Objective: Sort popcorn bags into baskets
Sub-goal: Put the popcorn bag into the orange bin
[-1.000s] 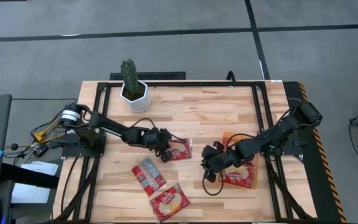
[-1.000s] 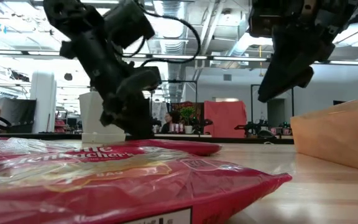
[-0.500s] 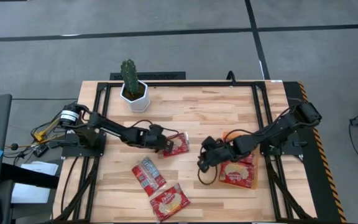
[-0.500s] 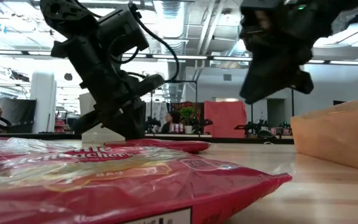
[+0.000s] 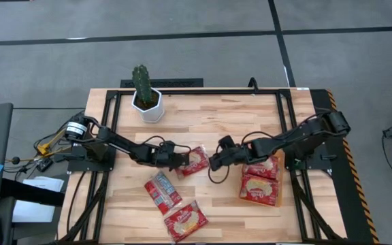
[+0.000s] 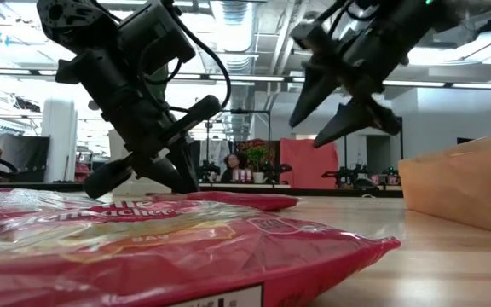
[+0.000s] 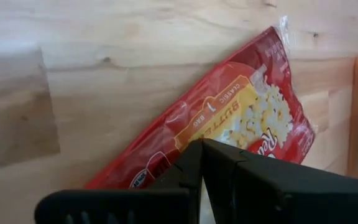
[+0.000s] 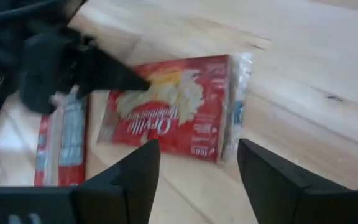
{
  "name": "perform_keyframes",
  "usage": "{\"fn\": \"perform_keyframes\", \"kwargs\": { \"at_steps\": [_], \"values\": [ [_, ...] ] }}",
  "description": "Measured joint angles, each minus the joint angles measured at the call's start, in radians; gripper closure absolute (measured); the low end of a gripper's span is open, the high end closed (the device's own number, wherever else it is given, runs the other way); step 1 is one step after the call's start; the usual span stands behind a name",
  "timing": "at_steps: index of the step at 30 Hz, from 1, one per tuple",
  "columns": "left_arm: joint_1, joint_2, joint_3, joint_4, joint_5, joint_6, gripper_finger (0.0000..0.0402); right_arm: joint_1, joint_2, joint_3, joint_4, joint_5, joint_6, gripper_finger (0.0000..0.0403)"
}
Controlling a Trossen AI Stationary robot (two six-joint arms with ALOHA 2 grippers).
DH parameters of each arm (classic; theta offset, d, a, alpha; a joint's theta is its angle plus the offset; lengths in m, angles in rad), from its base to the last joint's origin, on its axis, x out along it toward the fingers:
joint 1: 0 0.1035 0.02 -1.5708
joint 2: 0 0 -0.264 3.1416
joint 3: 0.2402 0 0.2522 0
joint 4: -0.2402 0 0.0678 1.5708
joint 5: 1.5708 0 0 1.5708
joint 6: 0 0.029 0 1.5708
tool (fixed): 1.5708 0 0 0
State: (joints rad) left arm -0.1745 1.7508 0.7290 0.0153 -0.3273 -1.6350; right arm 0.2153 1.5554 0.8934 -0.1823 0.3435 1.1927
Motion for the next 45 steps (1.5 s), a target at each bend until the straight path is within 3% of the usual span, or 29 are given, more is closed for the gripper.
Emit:
{"fn": "perform_keyframes", "kwargs": {
  "at_steps": [8,14,21,26,31,34,37,41,45],
  "values": [
    [-0.011,0.001,-0.002,0.022,-0.005,-0.162,0.0401,-0.027,0.091,-0.001,0.071,-0.068,0.099,0.0172],
    [-0.008,0.007,-0.005,0.137,-0.007,-0.257,0.0402,-0.026,0.136,-0.001,0.124,-0.114,0.120,0.0178],
    [0.024,-0.054,-0.006,0.275,-0.033,-0.024,0.0401,-0.028,0.076,0.001,0.102,-0.085,0.093,0.0181],
    [0.053,-0.114,0.016,0.293,-0.060,0.397,0.0401,-0.024,0.051,0.000,0.084,-0.077,0.063,0.0187],
    [0.098,-0.069,0.032,0.324,0.079,0.653,0.0401,-0.005,0.052,-0.001,0.068,-0.079,0.060,0.0196],
    [0.125,-0.012,0.036,0.347,0.169,0.716,0.0401,0.001,0.052,0.000,0.059,-0.079,0.061,0.0201],
    [0.146,0.021,0.053,0.334,0.183,0.729,0.0401,0.001,0.052,-0.001,0.047,-0.079,0.061,0.0206],
    [0.175,0.037,0.052,0.271,0.166,0.650,0.0401,0.007,0.052,-0.001,0.026,-0.079,0.064,0.0211],
    [0.193,0.036,0.055,0.109,0.170,0.535,0.0401,0.019,0.052,-0.001,0.015,-0.079,0.085,0.0213]
  ]
}}
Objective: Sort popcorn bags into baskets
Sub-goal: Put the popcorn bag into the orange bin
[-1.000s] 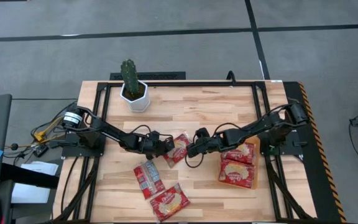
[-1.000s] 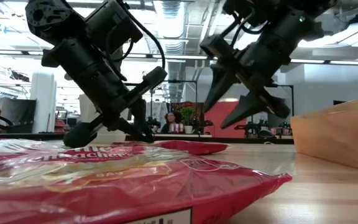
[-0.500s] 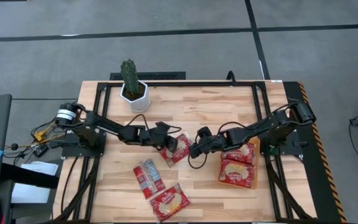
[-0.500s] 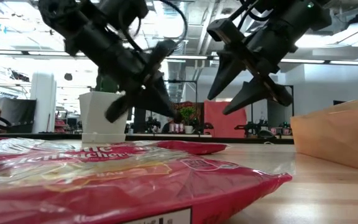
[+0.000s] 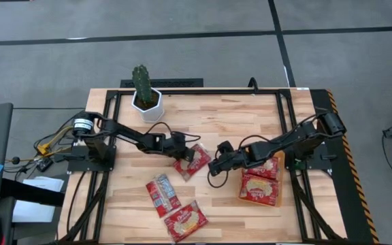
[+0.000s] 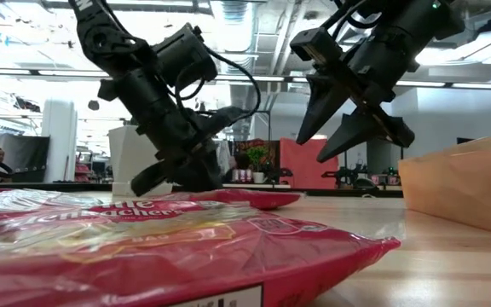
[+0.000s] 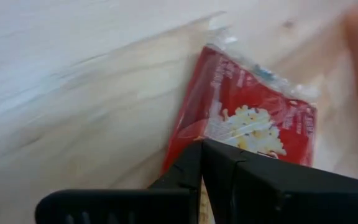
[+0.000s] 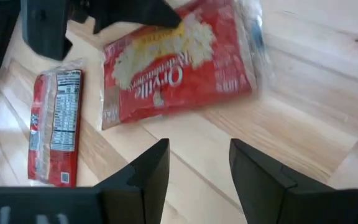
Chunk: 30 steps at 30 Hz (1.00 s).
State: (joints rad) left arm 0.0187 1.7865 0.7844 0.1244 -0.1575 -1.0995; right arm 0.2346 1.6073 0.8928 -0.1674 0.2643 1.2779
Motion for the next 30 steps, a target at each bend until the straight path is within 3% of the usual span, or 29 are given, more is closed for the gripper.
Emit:
{"fn": "perform_keyframes", "kwargs": {
  "at_steps": [10,15,22,30],
  "values": [
    [-0.042,-0.006,0.003,-0.154,-0.019,-0.321,0.0401,-0.016,0.001,0.000,0.020,0.048,0.022,0.0184],
    [-0.046,-0.005,0.003,-0.164,-0.022,-0.383,0.0401,-0.043,0.001,0.000,0.042,0.051,0.024,0.0161],
    [-0.046,-0.003,-0.001,-0.151,-0.030,-0.501,0.0401,-0.054,0.001,0.000,0.044,0.055,0.050,0.0158],
    [-0.047,-0.001,-0.004,-0.121,-0.032,-0.539,0.0401,-0.054,0.119,0.000,0.155,0.061,0.087,0.0158]
  ]
}}
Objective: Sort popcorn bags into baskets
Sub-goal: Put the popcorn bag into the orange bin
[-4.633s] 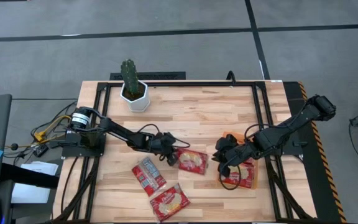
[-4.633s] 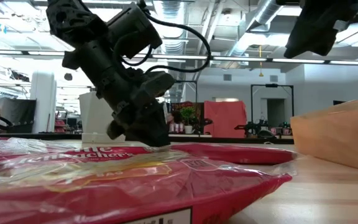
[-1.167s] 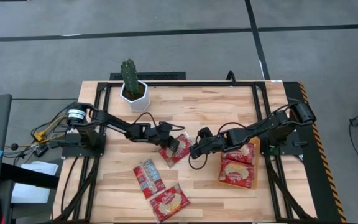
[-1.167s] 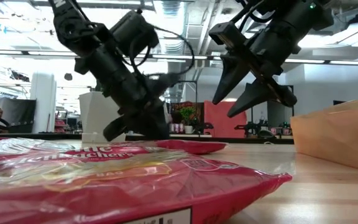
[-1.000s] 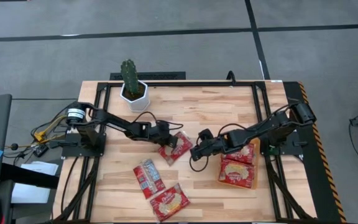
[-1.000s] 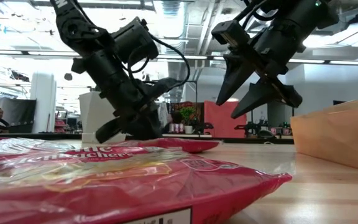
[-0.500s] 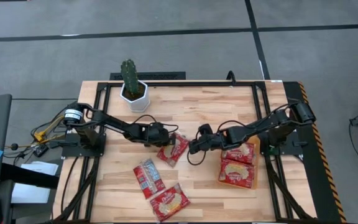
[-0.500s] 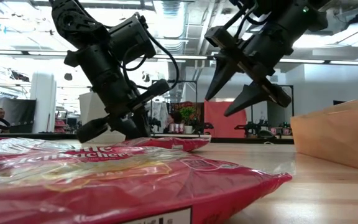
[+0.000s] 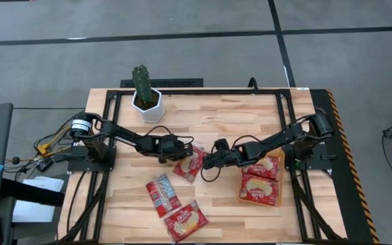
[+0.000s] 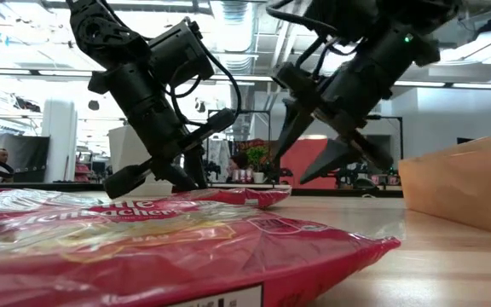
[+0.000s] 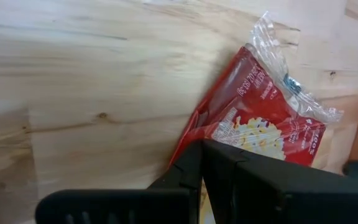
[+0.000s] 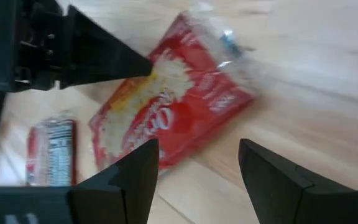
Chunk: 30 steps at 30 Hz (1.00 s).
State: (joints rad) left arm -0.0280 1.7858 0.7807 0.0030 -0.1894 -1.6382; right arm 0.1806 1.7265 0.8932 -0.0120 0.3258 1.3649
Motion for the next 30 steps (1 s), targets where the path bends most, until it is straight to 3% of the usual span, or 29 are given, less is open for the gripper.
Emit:
{"fn": "perform_keyframes", "kwargs": {
  "at_steps": [17,20,24,30],
  "values": [
    [-0.005,-0.001,0.000,0.002,-0.025,-0.009,0.0401,-0.034,0.203,0.005,0.292,-0.095,0.079,0.0158],
    [-0.005,-0.001,0.000,0.001,-0.023,-0.005,0.0401,-0.034,0.175,0.008,0.256,-0.157,0.071,0.0158],
    [-0.004,0.001,0.002,0.008,0.002,0.003,0.0401,-0.008,0.097,0.005,0.116,-0.158,0.076,0.0158],
    [-0.004,0.001,0.002,0.005,0.012,-0.005,0.0401,0.011,0.037,0.003,-0.048,-0.008,0.124,0.0158]
  ]
}}
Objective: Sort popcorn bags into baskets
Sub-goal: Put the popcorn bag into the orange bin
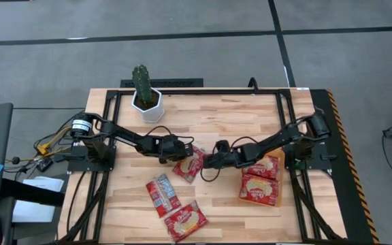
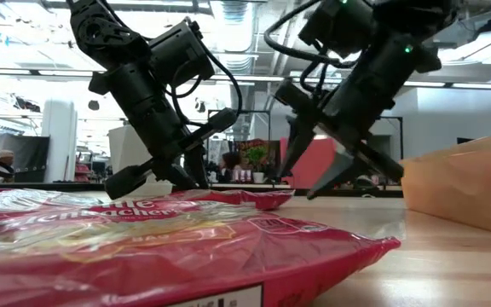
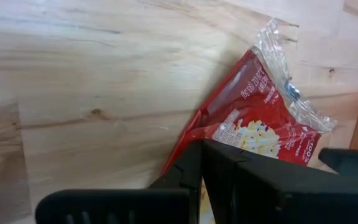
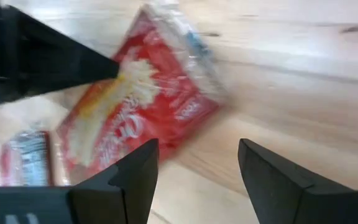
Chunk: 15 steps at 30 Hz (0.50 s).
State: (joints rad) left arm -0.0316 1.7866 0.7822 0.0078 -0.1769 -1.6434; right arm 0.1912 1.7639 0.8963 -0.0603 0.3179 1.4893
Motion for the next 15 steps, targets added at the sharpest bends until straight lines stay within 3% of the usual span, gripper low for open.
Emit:
{"fn": "perform_keyframes", "kwargs": {
  "at_steps": [8,15],
  "values": [
    [-0.001,0.000,-0.001,0.006,-0.002,-0.001,0.0402,-0.034,0.118,0.005,0.249,-0.084,-0.005,0.0158],
    [-0.002,0.000,-0.002,0.010,-0.012,0.011,0.0401,-0.062,0.150,0.004,0.292,-0.084,0.003,0.0158]
  ]
}}
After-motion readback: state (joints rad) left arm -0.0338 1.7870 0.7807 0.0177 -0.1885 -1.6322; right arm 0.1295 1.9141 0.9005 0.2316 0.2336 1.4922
